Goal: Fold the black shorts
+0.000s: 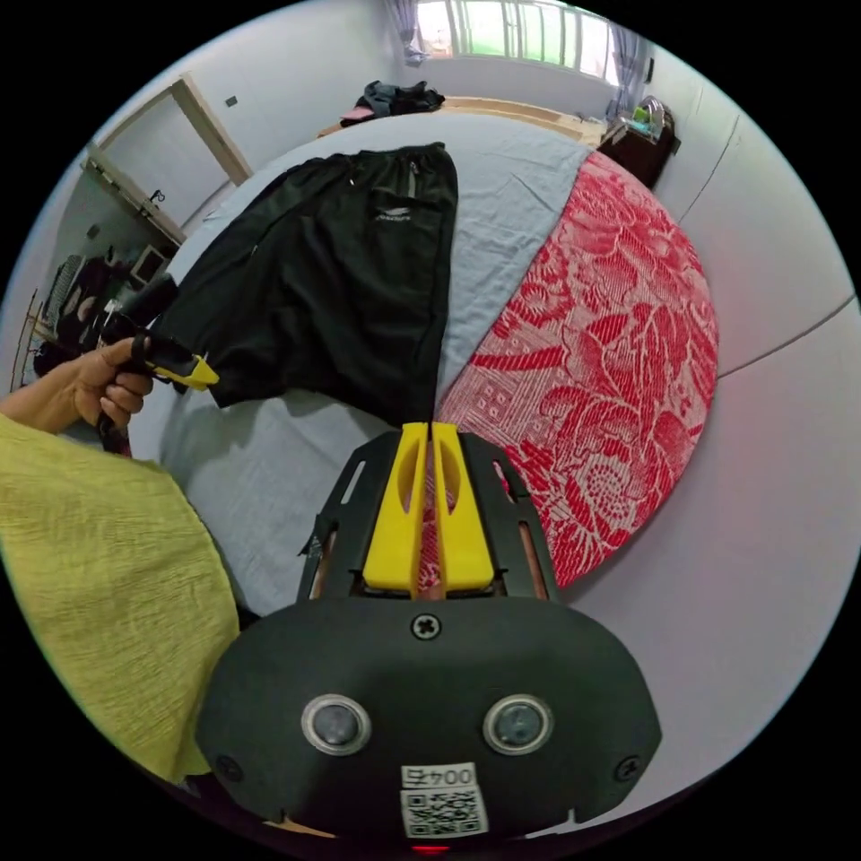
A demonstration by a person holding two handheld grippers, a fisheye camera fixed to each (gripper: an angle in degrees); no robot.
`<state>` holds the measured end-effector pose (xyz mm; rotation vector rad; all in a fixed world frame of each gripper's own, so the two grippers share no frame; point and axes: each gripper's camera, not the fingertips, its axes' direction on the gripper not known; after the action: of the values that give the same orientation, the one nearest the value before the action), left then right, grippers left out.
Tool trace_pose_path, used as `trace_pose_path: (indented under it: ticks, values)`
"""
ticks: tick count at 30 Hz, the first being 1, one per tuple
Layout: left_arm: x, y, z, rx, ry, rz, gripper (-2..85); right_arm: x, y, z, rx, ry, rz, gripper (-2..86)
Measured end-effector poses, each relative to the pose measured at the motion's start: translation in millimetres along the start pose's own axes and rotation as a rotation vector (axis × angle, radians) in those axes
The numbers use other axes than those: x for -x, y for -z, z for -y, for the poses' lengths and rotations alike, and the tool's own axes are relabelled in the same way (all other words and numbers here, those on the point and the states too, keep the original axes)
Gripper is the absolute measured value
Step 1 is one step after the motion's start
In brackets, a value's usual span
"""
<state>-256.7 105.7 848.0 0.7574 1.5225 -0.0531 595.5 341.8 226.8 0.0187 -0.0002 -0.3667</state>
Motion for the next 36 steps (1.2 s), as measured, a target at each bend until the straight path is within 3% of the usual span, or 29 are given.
trace_pose_path:
  ticks: [5,11,20,28,36]
  values:
    - [28.0,11.8,-10.9,-0.041,0.018,-0.023,1.2,-87.0,14.1,-12.3,-0.083,-0.268,0.275,5.1]
    - [26.4,16.5,-27.9,-0.072,-0.059,0.057,3.3,-128.1,35.4,-37.1,-0.174,-0.349,0.445,10.6]
    - [28.8,-0.4,-77.1,-0.242,-0.146,0.107,7.7,-139.0,71.0,-34.5,-0.247,-0.332,0.389,14.7]
    - [8.2,-35.6,-99.5,-0.192,-0.279,0.261,11.1,-129.4,76.3,-1.0,-0.139,-0.242,0.352,15.7]
    - [-21.2,-71.0,-118.5,-0.132,-0.491,0.545,11.9,-163.7,78.2,-22.8,-0.105,-0.476,0.296,13.6]
